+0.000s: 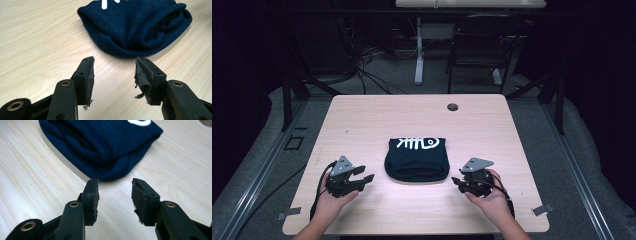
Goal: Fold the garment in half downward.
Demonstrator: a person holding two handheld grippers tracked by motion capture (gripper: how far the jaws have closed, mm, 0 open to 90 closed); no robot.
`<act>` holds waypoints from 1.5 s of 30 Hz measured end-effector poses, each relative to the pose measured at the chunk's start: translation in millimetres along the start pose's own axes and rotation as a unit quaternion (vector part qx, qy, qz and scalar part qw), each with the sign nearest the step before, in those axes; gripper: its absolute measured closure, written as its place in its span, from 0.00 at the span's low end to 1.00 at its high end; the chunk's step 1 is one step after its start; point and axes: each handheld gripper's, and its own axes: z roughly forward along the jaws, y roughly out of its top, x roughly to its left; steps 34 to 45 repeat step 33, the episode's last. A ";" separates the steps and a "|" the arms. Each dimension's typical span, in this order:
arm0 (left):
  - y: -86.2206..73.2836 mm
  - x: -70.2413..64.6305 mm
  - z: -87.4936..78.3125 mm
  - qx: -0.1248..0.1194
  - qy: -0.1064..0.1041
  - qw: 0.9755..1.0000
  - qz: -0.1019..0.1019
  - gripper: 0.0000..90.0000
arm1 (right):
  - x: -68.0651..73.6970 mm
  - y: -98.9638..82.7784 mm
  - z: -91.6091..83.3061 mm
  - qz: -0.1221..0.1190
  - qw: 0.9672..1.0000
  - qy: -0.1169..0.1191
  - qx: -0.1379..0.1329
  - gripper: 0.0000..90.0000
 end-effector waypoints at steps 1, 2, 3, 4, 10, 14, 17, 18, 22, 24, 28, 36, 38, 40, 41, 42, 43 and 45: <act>-4.3 1.7 -4.2 -0.004 0.001 1.000 -0.010 0.55 | -0.2 -3.3 -1.3 0.006 1.000 0.002 0.000 0.62; -4.3 1.7 -4.2 -0.004 0.001 1.000 -0.010 0.55 | -0.1 -6.7 -2.2 0.012 1.000 0.002 -0.003 0.62; -6.4 2.8 -6.1 -0.003 0.001 1.000 -0.014 0.55 | -0.2 -9.7 -3.2 0.013 1.000 0.002 -0.003 0.62; -8.7 3.6 -7.6 -0.003 0.002 1.000 -0.020 0.55 | 0.1 -12.4 -4.2 0.014 1.000 0.001 -0.002 0.61; -21.2 10.7 -16.6 -0.004 0.010 0.999 -0.038 0.54 | 1.9 -22.5 -10.1 0.025 1.000 -0.001 0.000 0.60; -26.9 15.8 -18.1 0.002 0.019 0.999 -0.038 0.54 | 3.2 -29.4 -12.1 0.033 0.999 -0.002 -0.008 0.59; -30.1 19.9 -17.7 0.003 0.022 0.999 -0.041 0.54 | 2.7 -33.7 -10.4 0.033 0.999 -0.005 -0.007 0.58; -31.4 20.7 -17.3 0.004 0.024 0.999 -0.042 0.54 | 2.9 -35.1 -9.1 0.038 0.999 -0.004 -0.009 0.58; -36.3 23.9 -14.7 0.004 0.020 0.998 -0.059 0.54 | 2.0 -39.3 -3.8 0.048 0.999 -0.002 -0.012 0.58; -37.3 24.9 -13.1 0.003 0.019 0.998 -0.065 0.54 | 2.1 -40.5 -0.1 0.045 0.999 -0.006 -0.011 0.58; -38.0 23.0 -8.8 0.011 0.016 0.998 -0.065 0.54 | 1.9 -42.0 2.9 0.043 0.999 -0.005 -0.006 0.58; -35.6 18.6 -6.9 0.016 0.015 0.999 -0.047 0.54 | 0.0 -44.2 4.4 0.041 0.999 -0.003 -0.003 0.58; -35.6 18.6 -6.9 0.016 0.015 0.999 -0.047 0.54 | 0.0 -44.2 4.4 0.041 0.999 -0.003 -0.003 0.58; -35.6 18.6 -6.9 0.016 0.015 0.999 -0.047 0.54 | 0.0 -44.2 4.4 0.041 0.999 -0.003 -0.003 0.58; -35.6 18.6 -6.9 0.016 0.015 0.999 -0.047 0.54 | 0.0 -44.2 4.4 0.041 0.999 -0.003 -0.003 0.58; -35.6 18.6 -6.9 0.016 0.015 0.999 -0.047 0.54 | 0.0 -44.2 4.4 0.041 0.999 -0.003 -0.003 0.58; -35.6 18.6 -6.9 0.016 0.015 0.999 -0.047 0.54 | 0.0 -44.2 4.4 0.041 0.999 -0.003 -0.003 0.58; -35.6 18.6 -6.9 0.016 0.015 0.999 -0.047 0.54 | 0.0 -44.2 4.4 0.041 0.999 -0.003 -0.003 0.58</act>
